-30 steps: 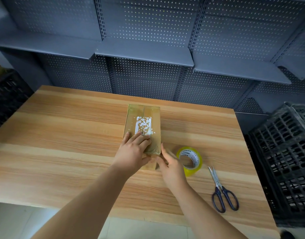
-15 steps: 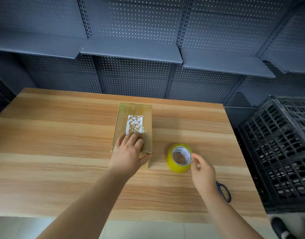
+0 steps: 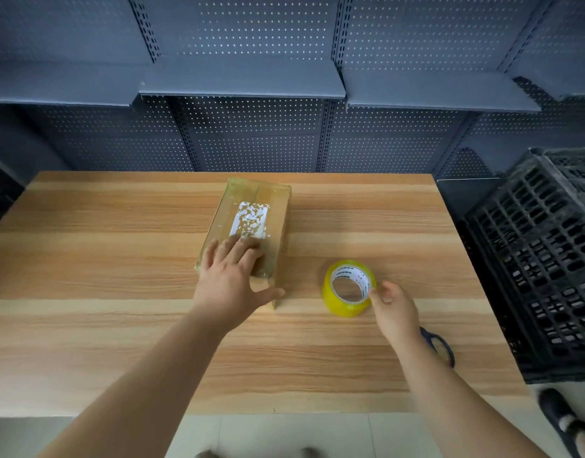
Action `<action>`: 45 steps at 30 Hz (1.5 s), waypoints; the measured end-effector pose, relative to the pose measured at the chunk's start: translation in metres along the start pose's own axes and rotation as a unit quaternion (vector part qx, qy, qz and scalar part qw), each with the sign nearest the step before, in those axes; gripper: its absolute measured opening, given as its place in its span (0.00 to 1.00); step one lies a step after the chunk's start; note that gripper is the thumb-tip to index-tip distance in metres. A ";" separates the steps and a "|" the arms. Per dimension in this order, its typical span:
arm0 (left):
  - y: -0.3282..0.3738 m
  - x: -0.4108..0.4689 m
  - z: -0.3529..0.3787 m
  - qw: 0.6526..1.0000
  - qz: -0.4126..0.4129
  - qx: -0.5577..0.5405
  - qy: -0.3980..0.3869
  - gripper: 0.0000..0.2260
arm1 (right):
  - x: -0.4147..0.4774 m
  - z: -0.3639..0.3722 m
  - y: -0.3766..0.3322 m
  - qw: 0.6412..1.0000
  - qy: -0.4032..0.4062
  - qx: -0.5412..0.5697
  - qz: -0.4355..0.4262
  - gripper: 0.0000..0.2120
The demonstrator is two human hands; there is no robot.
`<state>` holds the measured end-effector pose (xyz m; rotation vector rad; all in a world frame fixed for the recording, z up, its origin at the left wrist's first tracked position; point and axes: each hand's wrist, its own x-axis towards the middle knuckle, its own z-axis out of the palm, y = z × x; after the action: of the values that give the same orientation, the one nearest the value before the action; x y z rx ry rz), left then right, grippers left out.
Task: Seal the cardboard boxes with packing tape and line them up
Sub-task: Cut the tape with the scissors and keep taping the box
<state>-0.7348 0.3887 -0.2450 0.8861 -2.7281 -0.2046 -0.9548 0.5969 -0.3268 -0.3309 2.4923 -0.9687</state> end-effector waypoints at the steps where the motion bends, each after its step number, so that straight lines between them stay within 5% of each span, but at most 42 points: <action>1: 0.005 -0.001 0.002 1.000 -0.017 0.001 0.009 0.31 | 0.001 0.000 -0.001 1.000 -0.004 0.000 0.000 0.24; 8: 0.009 0.005 0.005 0.998 -0.005 -0.060 0.035 0.21 | 0.013 -0.007 -0.006 0.998 -0.044 0.049 0.011 0.33; 14: -0.032 0.012 -0.011 0.994 0.016 -0.106 0.002 0.22 | 0.011 -0.014 -0.005 0.987 -0.094 0.125 0.033 0.13; 23: -0.047 0.014 -0.006 0.976 -0.069 -0.208 0.004 0.27 | 0.014 -0.014 0.017 0.998 -0.066 -0.010 -0.018 0.16; 25: -0.047 0.013 -0.006 0.985 -0.049 -0.159 0.049 0.29 | 0.012 -0.012 0.015 0.998 -0.038 -0.026 -0.033 0.12; 28: -0.023 -0.005 -0.006 0.978 0.024 -0.135 0.157 0.18 | 0.002 -0.009 0.014 0.999 -0.017 -0.021 -0.046 0.09; 32: 0.039 -0.038 0.033 0.963 0.230 -0.143 0.008 0.15 | -0.013 -0.002 0.013 0.998 -0.021 0.002 -0.054 0.14; 36: 0.089 -0.019 0.069 0.972 0.172 -0.070 -0.143 0.29 | -0.015 0.002 0.012 0.998 -0.025 0.045 -0.048 0.20; 41: 0.123 0.018 0.106 0.955 0.205 0.063 -0.205 0.27 | -0.016 -0.009 0.029 0.998 -0.030 0.034 -0.049 0.12; 45: 0.122 0.016 0.104 0.959 0.186 -0.009 -0.215 0.22 | -0.020 -0.028 0.027 0.997 -0.046 0.008 -0.065 0.12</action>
<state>-0.8449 0.4825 -0.3150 0.3315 -3.2206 -0.3829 -0.9527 0.6397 -0.3208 -0.5263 2.4029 -1.0000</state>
